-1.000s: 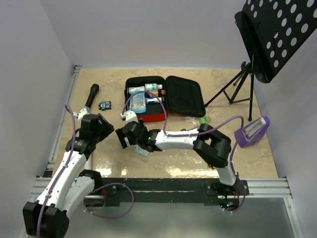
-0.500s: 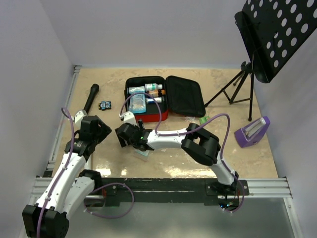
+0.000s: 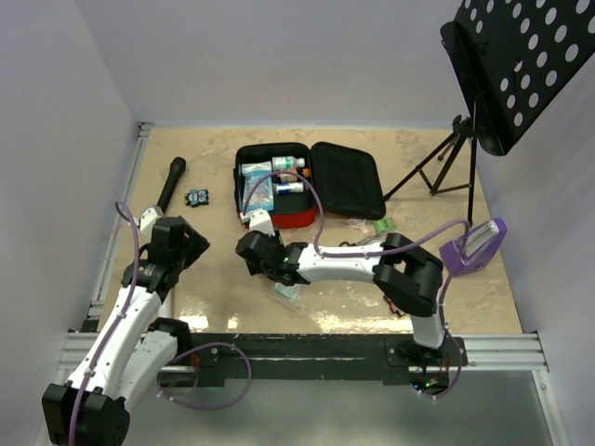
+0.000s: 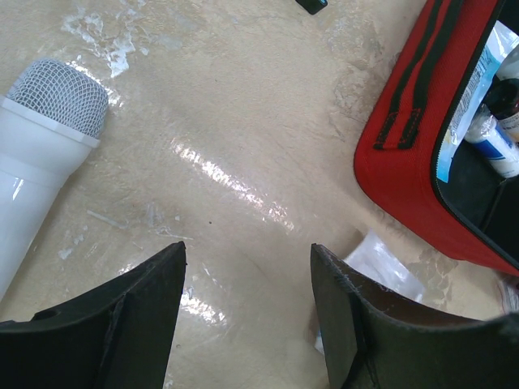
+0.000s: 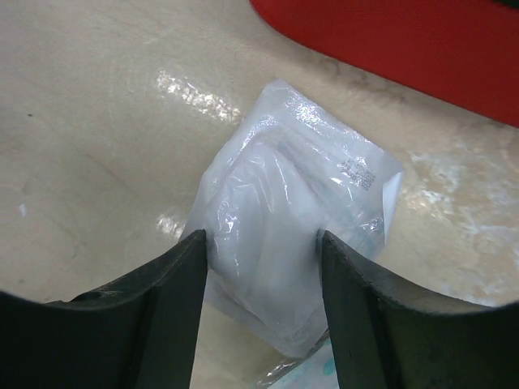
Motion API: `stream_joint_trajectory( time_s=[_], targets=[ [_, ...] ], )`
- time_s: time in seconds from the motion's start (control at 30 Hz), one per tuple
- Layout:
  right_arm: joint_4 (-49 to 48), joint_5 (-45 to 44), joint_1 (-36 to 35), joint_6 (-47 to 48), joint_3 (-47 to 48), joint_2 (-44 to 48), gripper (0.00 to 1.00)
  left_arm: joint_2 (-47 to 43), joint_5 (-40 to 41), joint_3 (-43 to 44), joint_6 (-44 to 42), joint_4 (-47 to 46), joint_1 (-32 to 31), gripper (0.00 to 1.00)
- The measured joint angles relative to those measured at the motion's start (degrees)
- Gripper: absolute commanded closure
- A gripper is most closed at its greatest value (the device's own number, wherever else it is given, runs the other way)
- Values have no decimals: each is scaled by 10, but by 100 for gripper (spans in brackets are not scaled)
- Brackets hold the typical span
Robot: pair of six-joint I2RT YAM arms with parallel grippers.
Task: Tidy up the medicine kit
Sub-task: Pick up the medical item at the center of the board, then place the medical item at the medicine box.
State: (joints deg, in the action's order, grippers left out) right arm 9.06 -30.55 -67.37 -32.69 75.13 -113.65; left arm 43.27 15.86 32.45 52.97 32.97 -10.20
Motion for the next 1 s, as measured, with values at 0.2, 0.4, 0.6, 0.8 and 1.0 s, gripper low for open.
stream_joint_trajectory(
  time_s=[0.2, 0.4, 0.6, 0.8, 1.0],
  targets=[
    [25, -9, 1, 9, -5, 108, 41, 5, 0, 0, 0, -1, 0, 33],
    [31, -32, 34, 58, 36, 168, 40, 11, -1, 0, 0, -5, 0, 34],
    [-17, -33, 137, 130, 46, 150, 38, 26, -8, -1, 0, -23, 0, 34],
    [-79, -31, 179, 187, 56, 69, 38, 50, -19, -1, -2, -42, 0, 34],
    [-107, -24, 178, 229, 83, -1, 38, 51, -21, -1, -13, -56, 0, 34]
  ],
)
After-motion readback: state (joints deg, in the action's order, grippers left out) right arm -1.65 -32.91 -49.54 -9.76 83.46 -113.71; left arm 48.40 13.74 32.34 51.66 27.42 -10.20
